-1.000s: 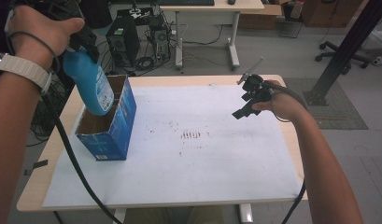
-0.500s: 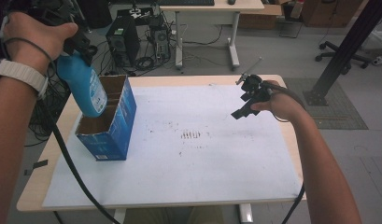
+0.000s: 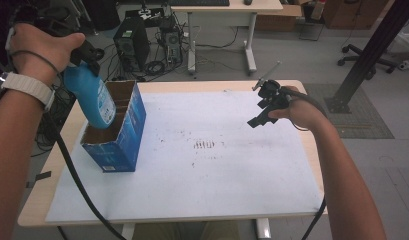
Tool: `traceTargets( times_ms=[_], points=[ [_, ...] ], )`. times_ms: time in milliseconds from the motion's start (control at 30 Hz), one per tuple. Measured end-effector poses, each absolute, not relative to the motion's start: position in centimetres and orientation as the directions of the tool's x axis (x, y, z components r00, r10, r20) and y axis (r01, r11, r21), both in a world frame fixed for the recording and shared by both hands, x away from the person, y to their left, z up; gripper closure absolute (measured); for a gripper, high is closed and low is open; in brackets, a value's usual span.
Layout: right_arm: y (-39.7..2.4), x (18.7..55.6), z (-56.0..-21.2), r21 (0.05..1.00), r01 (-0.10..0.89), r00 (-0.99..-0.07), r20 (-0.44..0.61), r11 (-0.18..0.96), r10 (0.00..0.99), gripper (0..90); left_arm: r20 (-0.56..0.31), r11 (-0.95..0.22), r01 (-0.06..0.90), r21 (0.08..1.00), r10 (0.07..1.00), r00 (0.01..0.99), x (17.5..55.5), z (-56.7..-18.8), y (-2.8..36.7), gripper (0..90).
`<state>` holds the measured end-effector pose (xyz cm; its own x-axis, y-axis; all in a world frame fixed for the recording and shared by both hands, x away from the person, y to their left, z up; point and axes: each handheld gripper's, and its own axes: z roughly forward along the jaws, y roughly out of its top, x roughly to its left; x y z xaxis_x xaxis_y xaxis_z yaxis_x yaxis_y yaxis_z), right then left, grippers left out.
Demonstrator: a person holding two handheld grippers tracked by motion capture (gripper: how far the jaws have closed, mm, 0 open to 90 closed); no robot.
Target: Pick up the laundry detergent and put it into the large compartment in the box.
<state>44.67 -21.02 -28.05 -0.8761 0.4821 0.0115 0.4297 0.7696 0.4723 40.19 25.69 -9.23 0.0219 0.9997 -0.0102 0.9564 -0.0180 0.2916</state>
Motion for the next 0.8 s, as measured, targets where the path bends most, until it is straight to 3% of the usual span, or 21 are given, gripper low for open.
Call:
traceTargets(
  times_ms=[800],
  points=[
    [-20.7,44.7,-28.3,0.459,0.437,-0.874,0.014,0.774,0.486,10.8,-0.016,-0.013,0.962,0.273,1.000,0.018,41.2,-13.1,26.4,37.4]
  ],
)
